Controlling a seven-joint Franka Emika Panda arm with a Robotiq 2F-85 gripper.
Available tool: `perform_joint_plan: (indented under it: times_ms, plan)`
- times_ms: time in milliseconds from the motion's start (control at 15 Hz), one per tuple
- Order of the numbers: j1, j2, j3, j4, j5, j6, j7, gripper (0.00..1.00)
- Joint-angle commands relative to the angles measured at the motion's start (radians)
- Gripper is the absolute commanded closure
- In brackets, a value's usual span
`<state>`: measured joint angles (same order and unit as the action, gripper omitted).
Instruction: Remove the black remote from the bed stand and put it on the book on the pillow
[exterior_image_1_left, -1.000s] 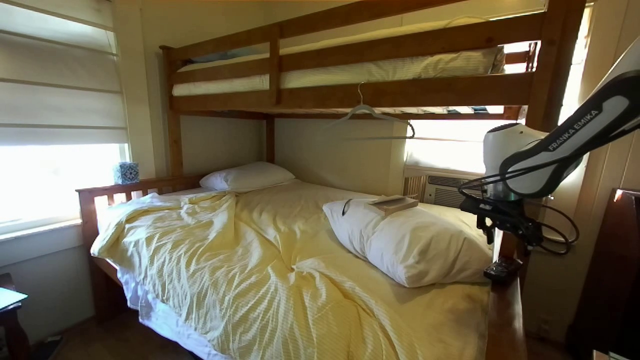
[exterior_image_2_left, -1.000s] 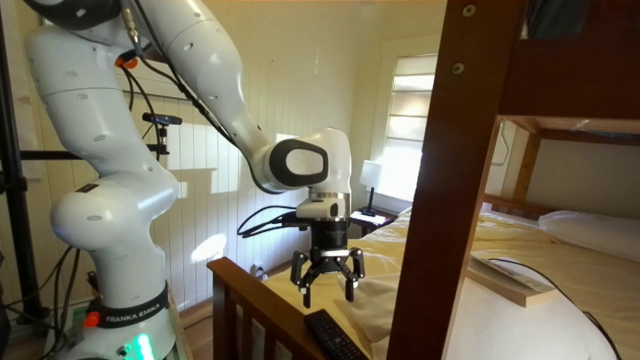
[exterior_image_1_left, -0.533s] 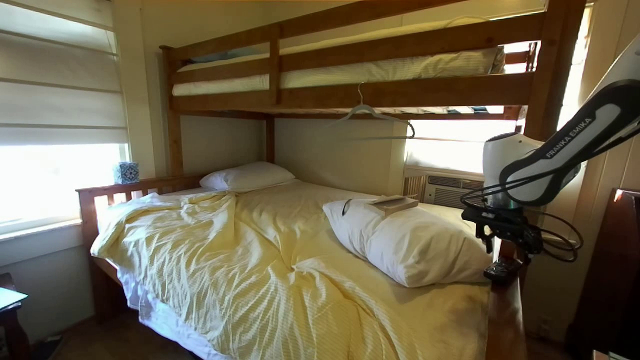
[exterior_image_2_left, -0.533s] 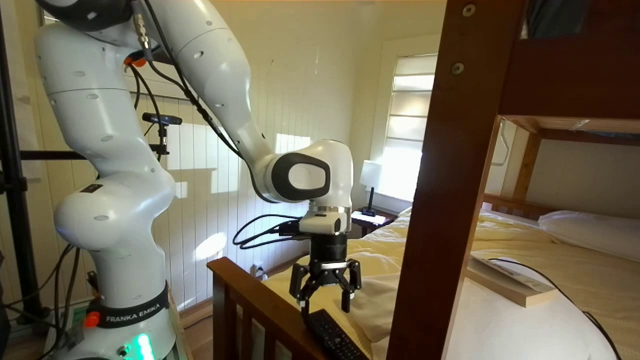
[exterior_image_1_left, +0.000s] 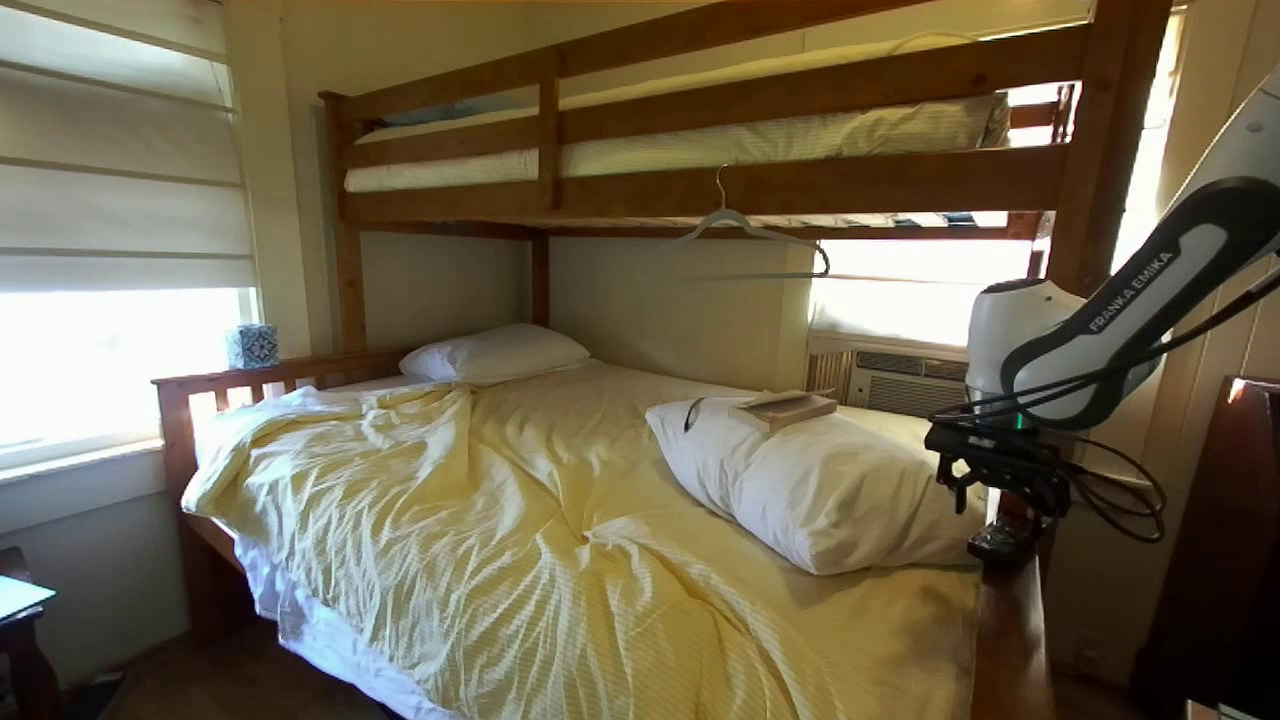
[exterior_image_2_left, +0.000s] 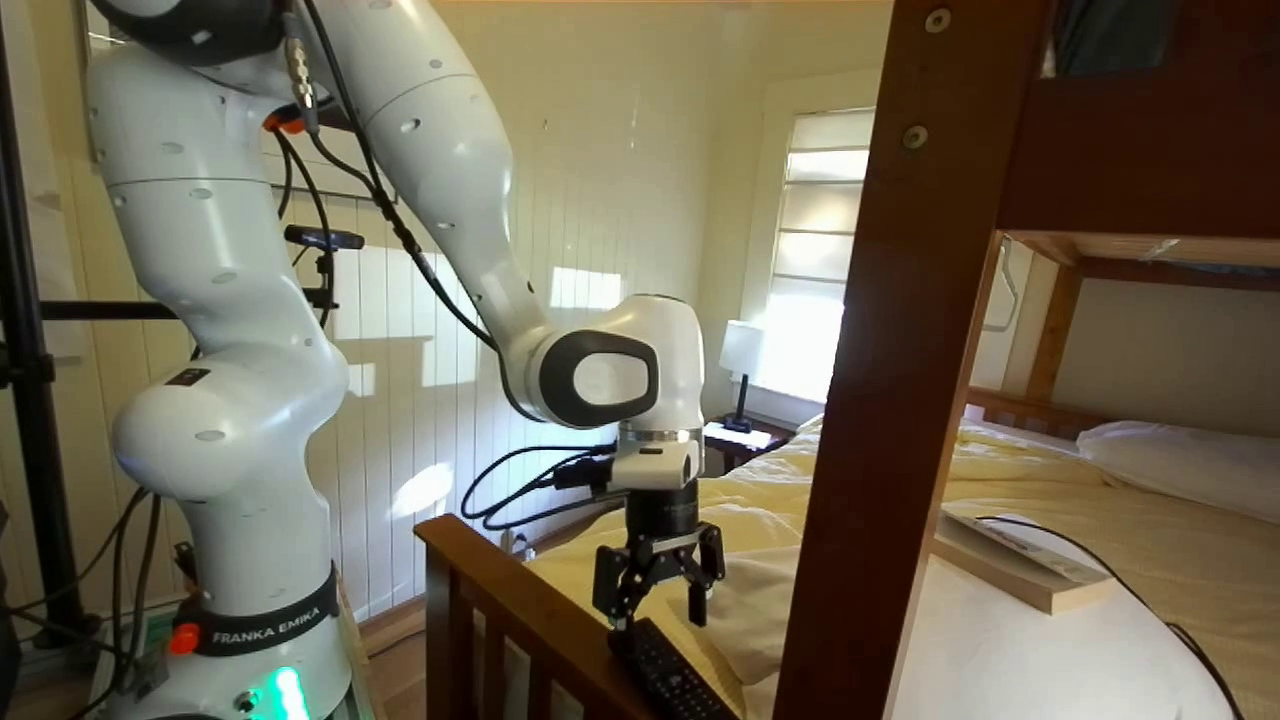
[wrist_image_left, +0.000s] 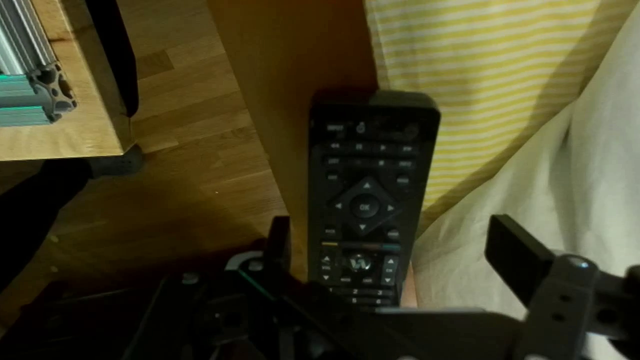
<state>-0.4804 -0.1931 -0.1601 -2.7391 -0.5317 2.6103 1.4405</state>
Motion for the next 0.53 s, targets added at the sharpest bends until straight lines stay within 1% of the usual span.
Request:
perform_joint_plan:
  times_ms: [0,467]
  plan:
    - [0.013,0.038,-0.024,-0.005,-0.006,0.061,-0.038,0.0]
    - [0.015,0.077,-0.041,-0.006,-0.008,0.101,-0.059,0.0]
